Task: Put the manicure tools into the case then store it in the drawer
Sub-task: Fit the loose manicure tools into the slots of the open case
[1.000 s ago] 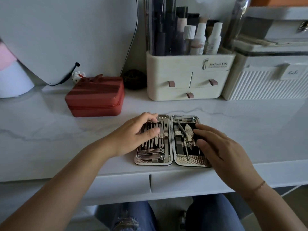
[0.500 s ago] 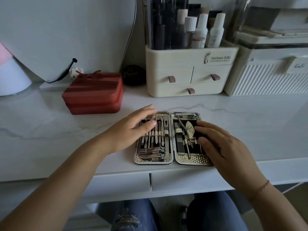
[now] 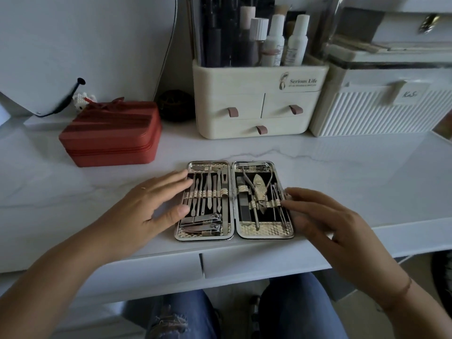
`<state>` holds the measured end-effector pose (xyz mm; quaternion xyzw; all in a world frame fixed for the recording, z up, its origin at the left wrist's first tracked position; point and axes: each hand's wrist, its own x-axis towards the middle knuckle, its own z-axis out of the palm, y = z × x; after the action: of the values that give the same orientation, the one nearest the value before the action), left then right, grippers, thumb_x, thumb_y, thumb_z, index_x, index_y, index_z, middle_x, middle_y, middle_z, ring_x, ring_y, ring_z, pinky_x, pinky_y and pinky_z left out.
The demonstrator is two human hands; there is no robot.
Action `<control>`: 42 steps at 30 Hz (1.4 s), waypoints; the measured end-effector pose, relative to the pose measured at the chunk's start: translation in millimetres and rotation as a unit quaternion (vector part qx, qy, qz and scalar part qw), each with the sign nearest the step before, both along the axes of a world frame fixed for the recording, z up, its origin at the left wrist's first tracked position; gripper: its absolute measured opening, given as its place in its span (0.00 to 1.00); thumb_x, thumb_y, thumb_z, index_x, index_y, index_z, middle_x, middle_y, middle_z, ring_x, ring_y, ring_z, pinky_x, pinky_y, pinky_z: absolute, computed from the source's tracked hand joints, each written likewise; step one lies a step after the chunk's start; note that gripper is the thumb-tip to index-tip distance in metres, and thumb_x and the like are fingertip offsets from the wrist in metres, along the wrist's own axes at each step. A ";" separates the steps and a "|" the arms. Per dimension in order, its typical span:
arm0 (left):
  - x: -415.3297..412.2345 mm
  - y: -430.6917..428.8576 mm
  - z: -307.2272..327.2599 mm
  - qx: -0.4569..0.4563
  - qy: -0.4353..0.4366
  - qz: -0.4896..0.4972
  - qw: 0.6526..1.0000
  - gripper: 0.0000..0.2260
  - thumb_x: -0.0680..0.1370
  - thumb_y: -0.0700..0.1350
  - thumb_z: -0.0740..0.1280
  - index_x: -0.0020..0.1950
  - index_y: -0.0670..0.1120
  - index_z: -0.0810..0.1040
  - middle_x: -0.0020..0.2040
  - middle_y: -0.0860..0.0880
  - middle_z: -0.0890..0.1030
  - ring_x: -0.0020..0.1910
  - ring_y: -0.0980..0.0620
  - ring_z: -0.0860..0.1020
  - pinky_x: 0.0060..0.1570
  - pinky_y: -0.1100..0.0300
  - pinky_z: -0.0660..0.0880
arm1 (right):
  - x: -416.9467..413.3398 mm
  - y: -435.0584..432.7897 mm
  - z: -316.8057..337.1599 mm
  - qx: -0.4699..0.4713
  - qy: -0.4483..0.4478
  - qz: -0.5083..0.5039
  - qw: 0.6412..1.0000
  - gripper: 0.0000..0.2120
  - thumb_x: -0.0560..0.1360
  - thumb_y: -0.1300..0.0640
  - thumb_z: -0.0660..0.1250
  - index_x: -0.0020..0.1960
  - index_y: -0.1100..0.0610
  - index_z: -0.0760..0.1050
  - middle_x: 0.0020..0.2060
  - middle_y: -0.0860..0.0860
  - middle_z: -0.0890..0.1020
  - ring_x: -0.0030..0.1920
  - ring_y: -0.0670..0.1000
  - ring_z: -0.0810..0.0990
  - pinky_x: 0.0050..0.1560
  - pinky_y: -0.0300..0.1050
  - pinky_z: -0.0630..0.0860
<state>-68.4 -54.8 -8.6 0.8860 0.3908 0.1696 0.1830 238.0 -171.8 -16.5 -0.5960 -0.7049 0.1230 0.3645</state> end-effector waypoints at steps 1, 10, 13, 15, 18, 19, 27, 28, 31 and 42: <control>-0.9 -1.8 -0.3 0.005 0.001 0.000 1.000 0.28 0.71 0.70 0.50 0.71 0.64 0.60 0.72 0.71 0.54 0.71 0.72 0.50 0.68 0.73 0.46 | -0.1 -3.0 -1.2 -0.004 -0.003 -0.001 1.000 0.17 0.75 0.44 0.57 0.59 0.43 0.78 0.63 0.36 0.74 0.61 0.38 0.74 0.57 0.33 0.71; -1.9 -3.4 -2.6 0.017 -0.004 0.001 1.000 0.30 0.70 0.73 0.50 0.70 0.65 0.61 0.72 0.69 0.56 0.71 0.73 0.51 0.68 0.73 0.45 | -7.3 -11.7 3.2 -0.037 -0.003 -0.003 0.999 0.15 0.74 0.42 0.57 0.55 0.40 0.78 0.63 0.35 0.72 0.54 0.36 0.76 0.46 0.22 0.66; -2.6 -2.9 -4.0 0.020 -0.002 -0.001 1.000 0.30 0.70 0.73 0.51 0.70 0.65 0.61 0.73 0.69 0.56 0.72 0.71 0.51 0.70 0.67 0.48 | -10.1 -12.7 8.1 -0.032 0.012 -0.001 0.999 0.14 0.73 0.42 0.61 0.56 0.41 0.77 0.62 0.36 0.73 0.39 0.31 0.75 0.35 0.21 0.65; -2.7 -2.8 -4.2 0.024 -0.006 -0.001 1.000 0.30 0.70 0.74 0.51 0.69 0.65 0.61 0.72 0.69 0.56 0.71 0.71 0.52 0.71 0.65 0.48 | -12.6 -13.6 10.4 -0.026 0.028 0.002 0.999 0.14 0.72 0.41 0.61 0.54 0.40 0.77 0.62 0.36 0.73 0.40 0.37 0.78 0.29 0.24 0.64; -3.1 -2.3 -5.0 0.027 -0.009 -0.001 1.000 0.29 0.70 0.74 0.51 0.69 0.65 0.61 0.72 0.69 0.56 0.71 0.71 0.52 0.71 0.63 0.50 | -13.8 -17.4 10.2 -0.021 0.045 0.022 0.999 0.12 0.72 0.42 0.62 0.52 0.42 0.80 0.64 0.37 0.72 0.56 0.40 0.77 0.29 0.20 0.63; -3.4 -1.9 -5.6 0.028 -0.009 -0.001 1.000 0.29 0.71 0.73 0.51 0.70 0.65 0.62 0.72 0.69 0.56 0.72 0.71 0.52 0.71 0.62 0.50 | -13.2 -19.2 9.3 -0.022 0.043 0.027 0.998 0.13 0.73 0.43 0.62 0.52 0.43 0.81 0.65 0.38 0.71 0.59 0.39 0.76 0.32 0.18 0.63; -3.8 -1.3 -7.2 0.032 -0.018 0.003 0.999 0.30 0.71 0.73 0.51 0.70 0.63 0.63 0.73 0.67 0.57 0.72 0.69 0.54 0.73 0.56 0.53 | -6.3 -13.5 0.4 -0.022 -0.027 0.020 0.999 0.18 0.74 0.39 0.57 0.59 0.40 0.77 0.66 0.37 0.69 0.63 0.41 0.73 0.42 0.18 0.64; -2.2 -2.6 -6.6 0.035 -0.021 0.010 0.999 0.31 0.71 0.73 0.51 0.71 0.62 0.64 0.73 0.66 0.58 0.72 0.68 0.54 0.74 0.55 0.54 | -6.1 -10.4 3.1 -0.023 -0.011 0.025 0.999 0.18 0.74 0.39 0.58 0.59 0.42 0.77 0.65 0.38 0.70 0.62 0.41 0.74 0.45 0.21 0.67; 17.7 -16.4 0.5 0.083 -0.029 0.008 0.996 0.31 0.73 0.71 0.51 0.72 0.58 0.64 0.75 0.59 0.59 0.74 0.63 0.54 0.73 0.52 0.55 | -1.7 9.4 14.2 -0.014 0.041 0.020 0.999 0.14 0.76 0.45 0.59 0.57 0.46 0.79 0.58 0.42 0.75 0.59 0.39 0.74 0.54 0.28 0.69; 89.7 -57.7 0.1 0.173 0.061 -0.141 0.973 0.24 0.77 0.67 0.52 0.68 0.58 0.70 0.71 0.53 0.68 0.74 0.53 0.59 0.70 0.48 0.53 | 3.8 71.2 25.6 -0.084 -0.048 -0.012 0.995 0.11 0.78 0.56 0.60 0.56 0.50 0.80 0.46 0.48 0.74 0.43 0.41 0.73 0.45 0.27 0.66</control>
<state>21.3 -112.5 -8.5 0.9592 0.2369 0.1524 0.0252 241.8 -100.6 9.0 -0.6383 -0.7014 0.1480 0.2804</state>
